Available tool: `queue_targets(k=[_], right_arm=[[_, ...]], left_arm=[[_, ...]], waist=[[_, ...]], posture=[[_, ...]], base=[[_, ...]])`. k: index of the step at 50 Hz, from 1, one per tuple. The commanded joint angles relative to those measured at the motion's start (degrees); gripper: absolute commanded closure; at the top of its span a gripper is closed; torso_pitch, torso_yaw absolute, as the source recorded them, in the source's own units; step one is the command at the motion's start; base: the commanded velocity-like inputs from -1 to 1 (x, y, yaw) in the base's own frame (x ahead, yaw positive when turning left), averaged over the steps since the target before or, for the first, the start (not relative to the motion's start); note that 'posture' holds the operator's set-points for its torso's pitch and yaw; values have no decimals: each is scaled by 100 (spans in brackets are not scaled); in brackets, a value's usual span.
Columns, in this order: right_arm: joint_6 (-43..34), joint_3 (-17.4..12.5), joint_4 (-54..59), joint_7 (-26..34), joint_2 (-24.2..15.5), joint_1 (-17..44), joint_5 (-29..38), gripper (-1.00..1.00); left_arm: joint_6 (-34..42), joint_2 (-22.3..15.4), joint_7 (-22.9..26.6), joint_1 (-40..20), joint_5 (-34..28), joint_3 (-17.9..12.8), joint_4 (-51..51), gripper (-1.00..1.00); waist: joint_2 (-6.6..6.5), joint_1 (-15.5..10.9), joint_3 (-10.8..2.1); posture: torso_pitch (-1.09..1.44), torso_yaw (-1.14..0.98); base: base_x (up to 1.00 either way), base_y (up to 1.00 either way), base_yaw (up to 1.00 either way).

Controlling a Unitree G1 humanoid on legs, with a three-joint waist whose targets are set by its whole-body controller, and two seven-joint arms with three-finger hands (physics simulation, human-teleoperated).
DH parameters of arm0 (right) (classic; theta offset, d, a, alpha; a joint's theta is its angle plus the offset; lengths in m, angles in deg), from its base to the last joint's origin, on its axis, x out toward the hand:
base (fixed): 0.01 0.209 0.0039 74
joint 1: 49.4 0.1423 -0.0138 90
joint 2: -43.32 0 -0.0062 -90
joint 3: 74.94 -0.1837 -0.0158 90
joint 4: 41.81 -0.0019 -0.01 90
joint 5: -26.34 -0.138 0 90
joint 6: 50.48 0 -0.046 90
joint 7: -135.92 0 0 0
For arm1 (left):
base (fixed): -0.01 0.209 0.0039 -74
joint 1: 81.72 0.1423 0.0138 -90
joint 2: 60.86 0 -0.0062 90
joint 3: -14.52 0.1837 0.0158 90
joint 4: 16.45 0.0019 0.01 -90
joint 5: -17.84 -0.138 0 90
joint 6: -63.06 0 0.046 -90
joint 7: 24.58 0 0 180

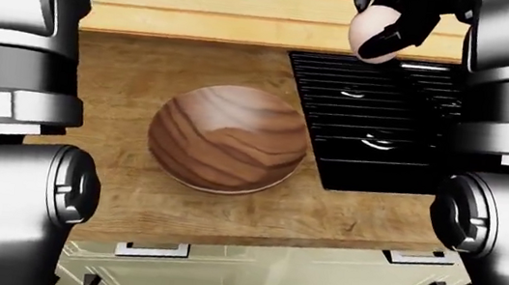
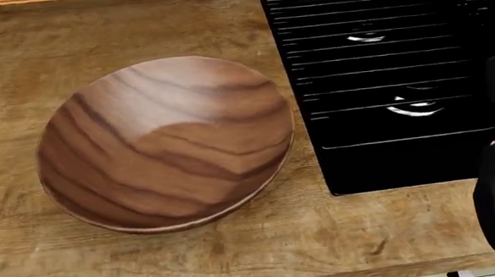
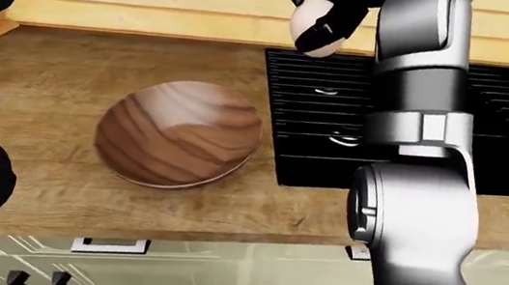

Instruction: Pick the egg from the pan and place it in the bowl.

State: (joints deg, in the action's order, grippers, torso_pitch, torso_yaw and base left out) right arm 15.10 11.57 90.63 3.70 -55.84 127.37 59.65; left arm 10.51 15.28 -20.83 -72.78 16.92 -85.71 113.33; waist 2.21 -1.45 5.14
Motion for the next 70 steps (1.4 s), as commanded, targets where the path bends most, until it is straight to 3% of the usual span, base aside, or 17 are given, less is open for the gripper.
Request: queue_targets(k=[1, 2, 3, 4, 6, 9, 18, 20, 22, 23, 24, 29, 39, 43, 44, 54, 70], right_arm=[[25, -72, -154, -78, -101, 144, 42, 100], [24, -73, -156, -75, -106, 137, 43, 100], [13, -80, -153, -70, -111, 147, 38, 100], [1, -81, -154, -59, -115, 150, 37, 100], [-24, -83, -180, -39, -118, 140, 34, 100], [-62, -86, -220, -2, -128, 134, 29, 100], [-110, -87, -241, 26, -108, 122, 10, 100], [-129, -86, -266, 36, -108, 122, 7, 100], [-100, -93, -293, 31, -108, 116, -10, 100], [-115, -101, -270, 16, -116, 144, -12, 100], [-108, -104, -244, 9, -125, 171, -19, 100], [-87, -77, -124, -2, -125, 299, -14, 100], [128, 33, 495, -146, 109, 813, -40, 100], [91, 99, 441, -36, 203, 829, 9, 100], [64, 108, 400, 2, 220, 810, 27, 100], [-208, 196, -107, 302, 574, 404, 158, 100], [-383, 369, -490, 622, 1051, 209, 524, 100]], left_arm=[[-63, 32, 57, -161, 61, 52, -89, -100], [-61, 30, 56, -162, 63, 49, -91, -100], [-62, 28, 56, -161, 63, 49, -91, -100], [-62, 27, 55, -161, 63, 49, -90, -100], [-49, 29, 54, -158, 64, 51, -109, -100], [-27, 29, 52, -163, 68, 49, -135, -100], [-66, 13, 50, -139, 72, 40, -111, -100], [-53, 4, 51, -142, 73, 39, -125, -100], [-40, 2, 52, -144, 76, 39, -141, -100], [-41, 1, 54, -142, 73, 44, -141, -100], [-44, -3, 57, -148, 70, 46, -134, -100], [-84, -14, 66, -182, 54, 52, -62, -100], [-77, -36, 74, -195, 40, 42, -55, -100], [-65, -53, 74, -190, 39, 33, -67, -100], [-75, -53, 72, -199, 39, 33, -50, -100], [-55, -63, 73, -160, 55, 25, -95, -100], [-105, -105, 80, -120, 57, 11, -55, -100]], waist=[[22, 63, -141], [136, 67, -214], [89, 98, -198], [56, 117, -348], [129, 126, -481], [85, 154, -543], [-336, 178, -468], [-501, 207, -450], [-823, 238, -509], [-838, 292, -439], [-763, 264, -319], [-588, 325, -359], [-353, 225, -262], [-130, 137, -277], [-223, 132, -258], [-370, 190, -349], [-433, 266, -365]], posture=[[0, 0], [0, 0], [0, 0], [0, 0], [0, 0], [0, 0], [0, 0], [0, 0], [0, 0], [0, 0], [0, 0], [0, 0], [0, 0], [0, 0], [0, 0], [0, 0], [0, 0]], base=[[0, 0, 0], [0, 0, 0], [0, 1, 0], [0, 16, 0], [0, 22, 0], [0, 22, 0], [0, 22, 0], [0, 23, 0], [0, 20, 0], [0, 0, 0], [0, 0, 0], [0, 0, 0], [0, 0, 0], [0, 0, 0], [0, 0, 0], [0, 0, 0], [0, 0, 0]])
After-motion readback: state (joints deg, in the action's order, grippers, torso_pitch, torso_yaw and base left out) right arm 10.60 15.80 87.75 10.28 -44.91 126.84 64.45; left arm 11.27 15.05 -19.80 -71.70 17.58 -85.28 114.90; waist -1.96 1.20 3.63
